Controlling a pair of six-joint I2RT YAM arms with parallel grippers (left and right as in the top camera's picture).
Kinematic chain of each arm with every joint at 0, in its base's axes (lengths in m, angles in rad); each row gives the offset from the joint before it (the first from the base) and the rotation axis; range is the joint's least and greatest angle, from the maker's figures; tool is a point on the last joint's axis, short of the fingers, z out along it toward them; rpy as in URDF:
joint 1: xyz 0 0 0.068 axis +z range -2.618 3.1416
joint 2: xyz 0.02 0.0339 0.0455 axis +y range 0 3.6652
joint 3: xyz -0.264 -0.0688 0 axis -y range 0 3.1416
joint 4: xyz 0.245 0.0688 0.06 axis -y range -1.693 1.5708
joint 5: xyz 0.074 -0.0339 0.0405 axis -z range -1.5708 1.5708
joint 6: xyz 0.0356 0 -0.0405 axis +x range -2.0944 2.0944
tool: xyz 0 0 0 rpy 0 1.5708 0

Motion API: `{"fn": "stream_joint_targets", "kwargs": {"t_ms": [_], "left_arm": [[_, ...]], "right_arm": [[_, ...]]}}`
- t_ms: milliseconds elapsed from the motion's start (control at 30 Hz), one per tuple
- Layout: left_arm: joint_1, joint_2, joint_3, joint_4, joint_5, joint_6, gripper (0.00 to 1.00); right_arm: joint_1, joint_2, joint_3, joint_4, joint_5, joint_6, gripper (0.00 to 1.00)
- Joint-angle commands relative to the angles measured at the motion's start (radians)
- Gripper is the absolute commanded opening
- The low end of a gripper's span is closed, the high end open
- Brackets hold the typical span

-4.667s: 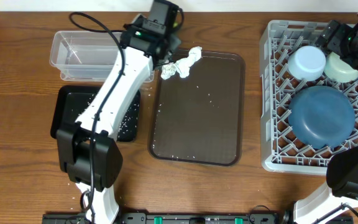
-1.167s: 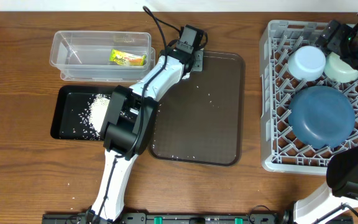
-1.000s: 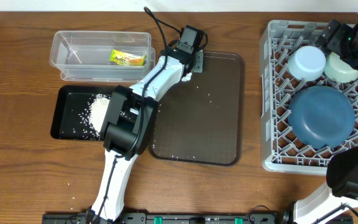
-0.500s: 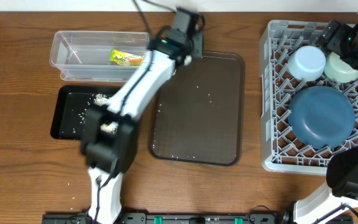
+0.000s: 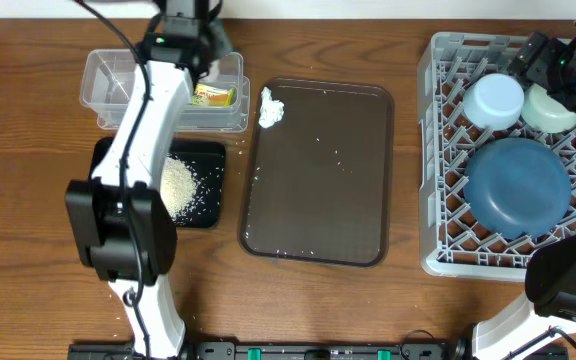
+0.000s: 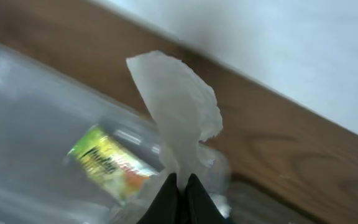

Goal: Sort waste into correct bins and load items into the dishwasher rack

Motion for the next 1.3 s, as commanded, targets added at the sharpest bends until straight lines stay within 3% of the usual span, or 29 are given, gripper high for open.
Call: {"fn": "stream_joint_targets", "kwargs": {"t_ms": [0, 67, 133, 267, 400, 467, 533, 600, 733, 867, 1000, 1267], "left_arm": [[0.025, 0.04, -0.01, -0.013, -0.019, -0.124, 0.16], [0.037, 0.06, -0.01, -0.02, -0.018, -0.127, 0.4], [0.039, 0.065, -0.01, -0.036, -0.015, -0.127, 0.46], [0.034, 0.051, -0.009, -0.055, 0.018, -0.127, 0.46], [0.026, 0.023, -0.01, -0.083, 0.217, -0.095, 0.52], [0.013, 0.008, -0.009, -0.084, 0.325, -0.016, 0.5], [-0.013, 0.0, -0.01, -0.085, 0.418, 0.077, 0.37], [-0.053, 0.0, -0.01, -0.092, 0.467, 0.164, 0.34], [-0.16, 0.007, -0.011, -0.126, 0.344, 0.269, 0.39], [-0.263, 0.036, -0.016, -0.151, 0.148, 0.267, 0.43], [-0.327, 0.09, -0.018, -0.158, 0.089, 0.266, 0.45], [-0.337, 0.198, -0.018, -0.157, -0.097, 0.04, 0.46]], "right_arm": [[0.002, -0.013, 0.018, -0.001, -0.004, 0.013, 0.99], [0.002, -0.013, 0.018, -0.001, -0.004, 0.013, 0.99], [0.002, -0.012, 0.018, -0.001, -0.004, 0.013, 0.99], [0.002, -0.012, 0.018, -0.001, -0.004, 0.013, 0.99], [-0.001, -0.012, 0.018, -0.001, -0.004, 0.013, 0.99], [-0.001, -0.012, 0.018, -0.001, -0.004, 0.013, 0.99], [0.001, -0.012, 0.018, -0.001, -0.004, 0.013, 0.99], [0.0, -0.012, 0.018, -0.001, -0.004, 0.013, 0.99], [0.002, -0.012, 0.018, -0.001, -0.004, 0.013, 0.99], [0.0, -0.012, 0.018, -0.001, -0.004, 0.013, 0.99], [0.0, -0.011, 0.018, -0.001, -0.004, 0.013, 0.99], [0.001, -0.009, 0.018, -0.001, -0.004, 0.013, 0.99]]}}
